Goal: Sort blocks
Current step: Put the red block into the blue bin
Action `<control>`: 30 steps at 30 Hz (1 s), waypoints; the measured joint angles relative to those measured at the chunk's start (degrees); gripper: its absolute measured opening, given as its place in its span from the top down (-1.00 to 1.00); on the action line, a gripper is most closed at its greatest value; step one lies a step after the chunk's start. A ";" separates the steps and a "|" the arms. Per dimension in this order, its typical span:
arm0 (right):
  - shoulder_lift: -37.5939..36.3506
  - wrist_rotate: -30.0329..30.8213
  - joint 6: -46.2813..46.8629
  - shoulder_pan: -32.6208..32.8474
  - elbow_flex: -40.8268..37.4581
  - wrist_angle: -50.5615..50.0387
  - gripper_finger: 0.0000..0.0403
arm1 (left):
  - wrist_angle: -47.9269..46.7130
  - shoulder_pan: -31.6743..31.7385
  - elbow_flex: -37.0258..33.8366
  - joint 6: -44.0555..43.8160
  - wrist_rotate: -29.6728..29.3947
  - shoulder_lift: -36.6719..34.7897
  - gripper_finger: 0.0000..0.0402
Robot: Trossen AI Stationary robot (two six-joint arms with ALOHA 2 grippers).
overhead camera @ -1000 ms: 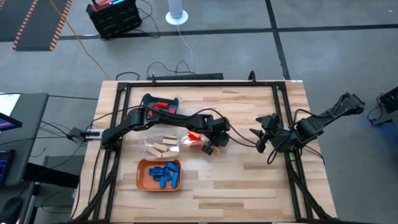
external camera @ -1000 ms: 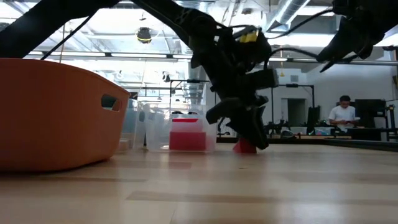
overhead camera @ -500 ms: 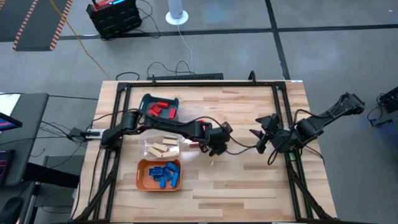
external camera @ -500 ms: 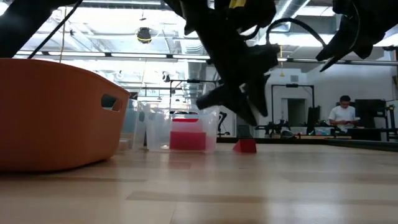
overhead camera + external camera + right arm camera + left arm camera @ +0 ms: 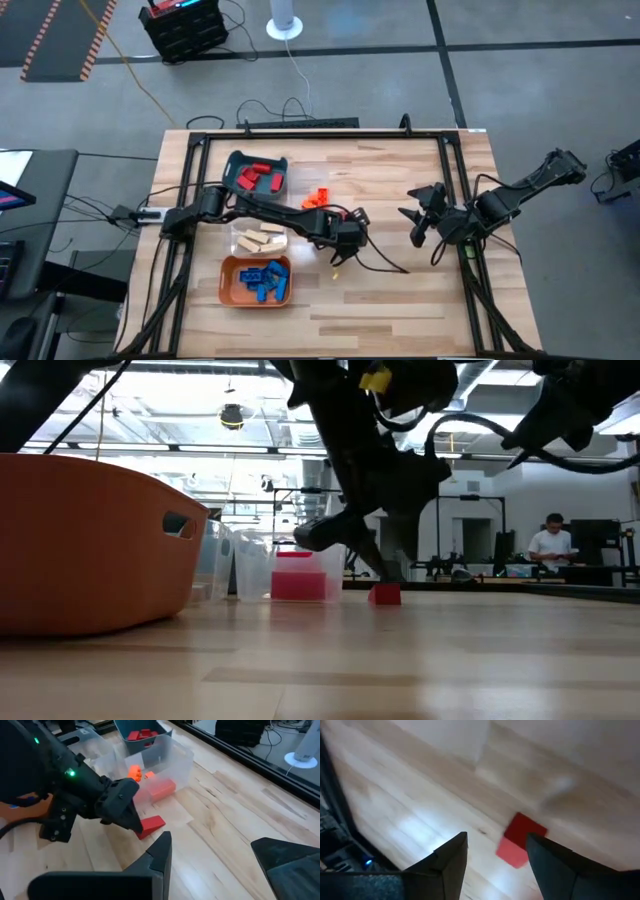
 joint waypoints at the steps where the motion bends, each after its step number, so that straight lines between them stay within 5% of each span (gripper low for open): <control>1: 0.00 -0.02 -0.18 0.02 0.00 0.22 0.62 | -0.82 -0.10 0.00 -0.38 0.17 0.00 0.04; 23: 0.03 -0.04 -2.88 0.79 0.00 3.66 0.62 | -4.31 0.61 0.02 5.19 0.55 2.00 0.13; 30: 0.93 0.01 -2.89 3.27 0.00 4.44 0.62 | -4.19 -0.38 0.24 6.36 -3.45 5.60 0.13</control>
